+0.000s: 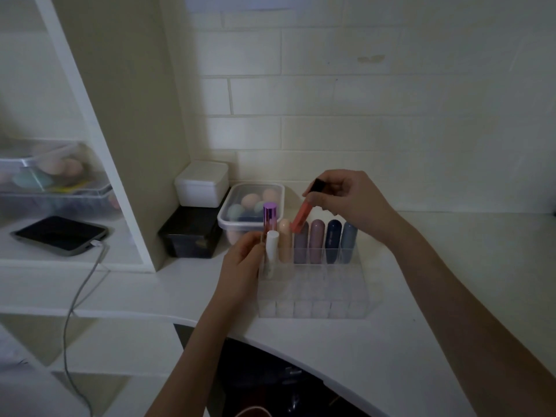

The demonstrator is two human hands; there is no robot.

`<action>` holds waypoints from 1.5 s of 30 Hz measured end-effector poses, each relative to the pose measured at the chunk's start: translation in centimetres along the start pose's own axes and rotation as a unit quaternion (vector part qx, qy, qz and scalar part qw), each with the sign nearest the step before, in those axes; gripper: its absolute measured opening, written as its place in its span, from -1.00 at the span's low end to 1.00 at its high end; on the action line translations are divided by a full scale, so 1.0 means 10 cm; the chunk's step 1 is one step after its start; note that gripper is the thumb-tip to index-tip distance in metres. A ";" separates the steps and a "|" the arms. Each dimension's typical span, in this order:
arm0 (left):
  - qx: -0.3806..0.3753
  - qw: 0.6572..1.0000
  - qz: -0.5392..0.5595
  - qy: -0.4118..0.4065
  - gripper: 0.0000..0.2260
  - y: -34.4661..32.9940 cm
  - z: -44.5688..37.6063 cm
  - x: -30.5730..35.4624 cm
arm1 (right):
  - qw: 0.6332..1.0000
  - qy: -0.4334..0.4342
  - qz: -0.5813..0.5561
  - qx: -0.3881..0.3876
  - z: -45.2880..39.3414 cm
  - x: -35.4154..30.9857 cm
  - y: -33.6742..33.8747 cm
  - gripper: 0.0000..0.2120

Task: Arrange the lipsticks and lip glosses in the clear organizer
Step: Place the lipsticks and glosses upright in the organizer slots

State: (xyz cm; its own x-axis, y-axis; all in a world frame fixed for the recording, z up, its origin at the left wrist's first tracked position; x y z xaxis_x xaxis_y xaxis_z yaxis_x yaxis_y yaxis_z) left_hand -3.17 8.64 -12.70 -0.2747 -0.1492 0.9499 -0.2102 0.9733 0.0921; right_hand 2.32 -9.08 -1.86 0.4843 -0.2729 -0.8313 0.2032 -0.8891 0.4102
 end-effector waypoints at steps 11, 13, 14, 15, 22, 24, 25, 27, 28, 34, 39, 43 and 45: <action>-0.006 1.000 0.012 0.005 -0.79 0.01 0.01 0.01 | 0.999 0.017 0.029 -0.020 0.02 -0.10 -0.12 -0.83; -0.007 1.000 0.014 0.005 -0.79 0.00 0.00 0.00 | 0.999 0.017 0.031 -0.028 0.03 -0.11 -0.16 -0.83; -0.007 1.000 0.014 0.006 -0.80 0.00 0.00 0.00 | 0.999 0.016 0.029 -0.032 0.04 -0.11 -0.18 -0.79; -0.005 1.000 0.014 0.005 -0.80 0.00 -0.01 -0.01 | 0.999 0.016 0.028 -0.037 0.04 -0.11 -0.20 -0.75; -0.009 1.000 0.014 0.004 -0.78 0.00 -0.02 -0.01 | 0.994 0.021 0.058 -0.087 0.06 -0.16 -0.27 -0.78; -0.010 1.000 0.013 0.003 -0.78 0.00 -0.02 -0.01 | 0.993 0.024 0.072 -0.091 0.06 -0.18 -0.28 -0.77; -0.007 1.000 0.012 0.000 -0.78 0.01 -0.02 -0.01 | 0.992 0.027 0.075 -0.094 0.06 -0.19 -0.27 -0.77; -0.006 1.000 0.007 -0.004 -0.77 0.02 -0.03 -0.02 | 0.990 0.031 0.081 -0.107 0.06 -0.20 -0.26 -0.75; -0.007 1.000 0.007 -0.004 -0.76 0.01 -0.03 -0.02 | 0.989 0.030 0.084 -0.115 0.06 -0.19 -0.24 -0.73; 0.001 1.000 0.012 -0.004 -0.74 0.01 -0.04 -0.03 | 0.987 0.016 0.075 -0.143 0.08 -0.19 -0.22 -0.77; -0.007 1.000 0.020 -0.002 -0.77 0.01 -0.03 -0.04 | 0.988 0.028 0.072 -0.132 0.09 -0.22 -0.22 -0.79; -0.010 0.999 0.030 0.000 -0.76 -0.01 -0.02 -0.01 | 0.985 0.025 0.105 -0.134 0.07 -0.17 -0.27 -0.82; -0.011 0.999 0.036 -0.002 -0.78 -0.01 -0.02 -0.01 | 0.973 0.039 0.169 -0.150 0.08 -0.14 -0.36 -0.82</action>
State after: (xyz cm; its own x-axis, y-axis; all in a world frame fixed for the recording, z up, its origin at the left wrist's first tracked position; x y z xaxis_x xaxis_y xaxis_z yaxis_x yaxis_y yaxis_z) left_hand -2.95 8.63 -12.78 -0.2926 -0.0799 0.9529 -0.1685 0.9852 0.0309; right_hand 0.23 -5.81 -2.46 0.6273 -0.4926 -0.6032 0.2540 -0.6027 0.7565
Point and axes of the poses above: each hand's wrist, its own z-axis away from the middle knuckle, its own y-axis out of the back of the hand, x = y × z, the point moved 4 cm from there along -z, towards the middle knuckle, and after that the axes turned 4 degrees about -y, right-handed, at the moved point
